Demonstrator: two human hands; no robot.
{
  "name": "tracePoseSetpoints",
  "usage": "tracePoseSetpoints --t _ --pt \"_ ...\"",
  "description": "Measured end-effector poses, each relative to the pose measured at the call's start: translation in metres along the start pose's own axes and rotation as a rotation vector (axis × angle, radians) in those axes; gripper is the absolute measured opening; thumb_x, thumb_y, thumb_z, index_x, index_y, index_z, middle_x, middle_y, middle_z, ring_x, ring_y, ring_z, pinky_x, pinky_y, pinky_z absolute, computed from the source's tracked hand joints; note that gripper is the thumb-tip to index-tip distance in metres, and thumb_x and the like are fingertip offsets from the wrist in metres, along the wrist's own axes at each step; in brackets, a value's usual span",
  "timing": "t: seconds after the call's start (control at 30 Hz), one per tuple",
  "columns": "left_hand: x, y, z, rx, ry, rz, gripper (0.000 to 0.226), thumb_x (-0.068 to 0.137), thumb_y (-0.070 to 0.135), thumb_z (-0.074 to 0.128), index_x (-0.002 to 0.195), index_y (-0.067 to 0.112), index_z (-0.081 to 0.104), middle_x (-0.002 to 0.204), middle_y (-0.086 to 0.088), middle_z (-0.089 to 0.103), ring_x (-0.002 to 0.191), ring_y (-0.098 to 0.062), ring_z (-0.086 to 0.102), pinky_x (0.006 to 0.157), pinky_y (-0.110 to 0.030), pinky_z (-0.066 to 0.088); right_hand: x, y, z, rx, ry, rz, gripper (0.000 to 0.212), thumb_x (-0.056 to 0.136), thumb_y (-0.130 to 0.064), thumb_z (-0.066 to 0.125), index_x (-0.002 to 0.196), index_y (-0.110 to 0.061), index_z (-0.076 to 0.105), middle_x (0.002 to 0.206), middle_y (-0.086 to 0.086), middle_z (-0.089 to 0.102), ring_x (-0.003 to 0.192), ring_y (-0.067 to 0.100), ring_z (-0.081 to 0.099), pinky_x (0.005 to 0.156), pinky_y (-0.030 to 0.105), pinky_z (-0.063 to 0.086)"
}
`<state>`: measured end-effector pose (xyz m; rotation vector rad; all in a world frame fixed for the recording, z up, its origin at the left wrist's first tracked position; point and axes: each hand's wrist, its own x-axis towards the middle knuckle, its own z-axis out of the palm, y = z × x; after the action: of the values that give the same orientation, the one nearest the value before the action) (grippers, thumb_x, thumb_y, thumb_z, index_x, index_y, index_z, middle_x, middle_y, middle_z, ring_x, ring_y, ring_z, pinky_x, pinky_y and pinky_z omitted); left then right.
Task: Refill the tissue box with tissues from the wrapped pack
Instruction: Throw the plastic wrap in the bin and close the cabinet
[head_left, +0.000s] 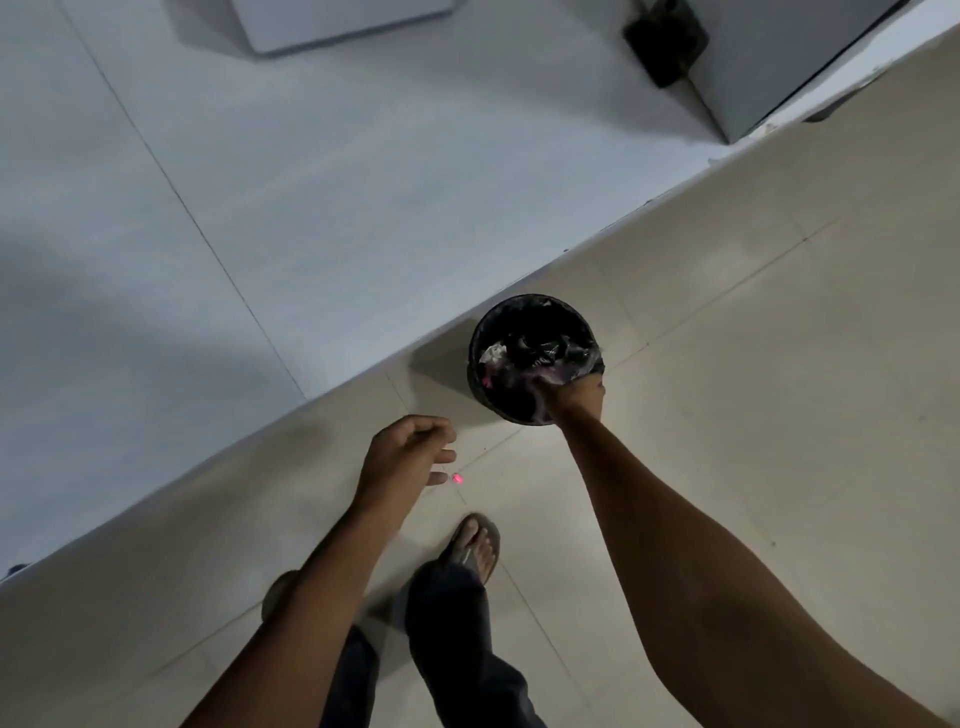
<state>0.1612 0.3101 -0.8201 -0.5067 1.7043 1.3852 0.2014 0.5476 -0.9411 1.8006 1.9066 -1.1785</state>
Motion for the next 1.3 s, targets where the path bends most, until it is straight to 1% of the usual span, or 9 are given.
tracePoseSetpoints --t 0.1,0.27,0.43,0.53,0.6,0.83,1.07,1.17,1.3 --pt "-0.005 -0.001 0.007 0.004 -0.020 -0.007 0.009 0.094 0.011 0.061 0.093 0.015 0.069 0.098 -0.007 0.074 0.085 -0.020 0.070 0.061 -0.025 0.055 -0.018 -0.006 -0.009 -0.085 -0.002 -0.039 0.108 0.067 -0.044 0.087 0.148 0.002 0.032 0.146 0.024 0.043 0.137 0.037 0.042 0.109 0.040 0.045" --pt "-0.025 0.005 0.008 -0.003 -0.039 -0.013 0.009 0.095 0.010 0.060 0.096 0.013 0.068 0.097 -0.007 0.073 0.082 -0.019 0.069 0.066 -0.030 0.056 -0.050 -0.006 -0.030 -0.155 -0.029 -0.130 0.060 0.079 -0.025 0.076 0.132 -0.004 0.057 0.123 0.019 0.066 0.110 0.036 0.065 0.076 0.028 0.050" --pt "-0.050 0.011 -0.007 0.004 -0.060 0.004 0.009 0.095 0.014 0.061 0.099 0.013 0.069 0.098 -0.006 0.074 0.084 -0.019 0.070 0.068 -0.030 0.058 -0.093 -0.002 -0.045 -0.143 -0.127 -0.140 0.038 0.080 -0.025 0.069 0.117 -0.015 0.067 0.107 0.013 0.073 0.092 0.038 0.072 0.083 0.050 0.061" --pt "-0.079 0.022 -0.022 0.000 -0.070 0.038 0.009 0.095 0.014 0.061 0.099 0.011 0.069 0.096 -0.006 0.074 0.081 -0.018 0.070 0.068 -0.030 0.057 -0.141 -0.004 -0.058 0.031 -0.175 -0.155 0.004 0.086 -0.020 0.069 0.083 -0.017 0.070 0.085 0.009 0.069 0.083 0.030 0.070 0.082 0.052 0.061" --pt "-0.100 0.031 -0.030 -0.016 -0.087 0.073 0.007 0.095 0.013 0.062 0.096 0.012 0.069 0.095 -0.006 0.075 0.081 -0.019 0.070 0.068 -0.031 0.057 -0.174 -0.008 -0.067 0.130 -0.173 -0.208 0.012 0.089 -0.017 0.067 0.076 -0.019 0.067 0.080 0.008 0.064 0.082 0.026 0.065 0.078 0.047 0.063" --pt "-0.214 0.104 -0.079 -0.027 -0.173 0.249 0.010 0.095 0.019 0.064 0.096 0.012 0.070 0.096 -0.006 0.076 0.080 -0.016 0.070 0.065 -0.030 0.058 -0.337 -0.051 -0.117 0.412 -0.089 -0.378 0.007 0.094 -0.013 0.065 0.091 -0.018 0.069 0.085 0.005 0.072 0.074 0.013 0.069 0.064 0.029 0.056" --pt "-0.339 0.199 -0.131 -0.085 -0.234 0.456 0.012 0.094 0.017 0.064 0.100 0.009 0.071 0.091 -0.006 0.076 0.078 -0.020 0.069 0.072 -0.034 0.058 -0.478 -0.109 -0.180 0.524 -0.011 -0.583 0.012 0.095 -0.019 0.065 0.105 -0.016 0.069 0.096 0.007 0.075 0.087 0.020 0.075 0.076 0.036 0.063" --pt "-0.385 0.250 -0.142 -0.090 -0.277 0.593 0.012 0.095 0.016 0.063 0.100 0.009 0.071 0.092 -0.005 0.075 0.076 -0.019 0.069 0.070 -0.031 0.058 -0.531 -0.144 -0.218 0.534 0.020 -0.713 0.014 0.096 -0.017 0.065 0.109 -0.011 0.068 0.097 0.007 0.074 0.081 0.015 0.073 0.072 0.033 0.059" --pt "-0.447 0.327 -0.145 -0.090 -0.340 0.790 0.010 0.095 0.015 0.062 0.092 0.012 0.071 0.088 -0.006 0.074 0.072 -0.017 0.069 0.064 -0.028 0.058 -0.594 -0.194 -0.287 0.535 0.157 -0.903 0.018 0.095 -0.018 0.067 0.110 -0.008 0.068 0.101 0.009 0.072 0.087 0.024 0.074 0.070 0.034 0.060"
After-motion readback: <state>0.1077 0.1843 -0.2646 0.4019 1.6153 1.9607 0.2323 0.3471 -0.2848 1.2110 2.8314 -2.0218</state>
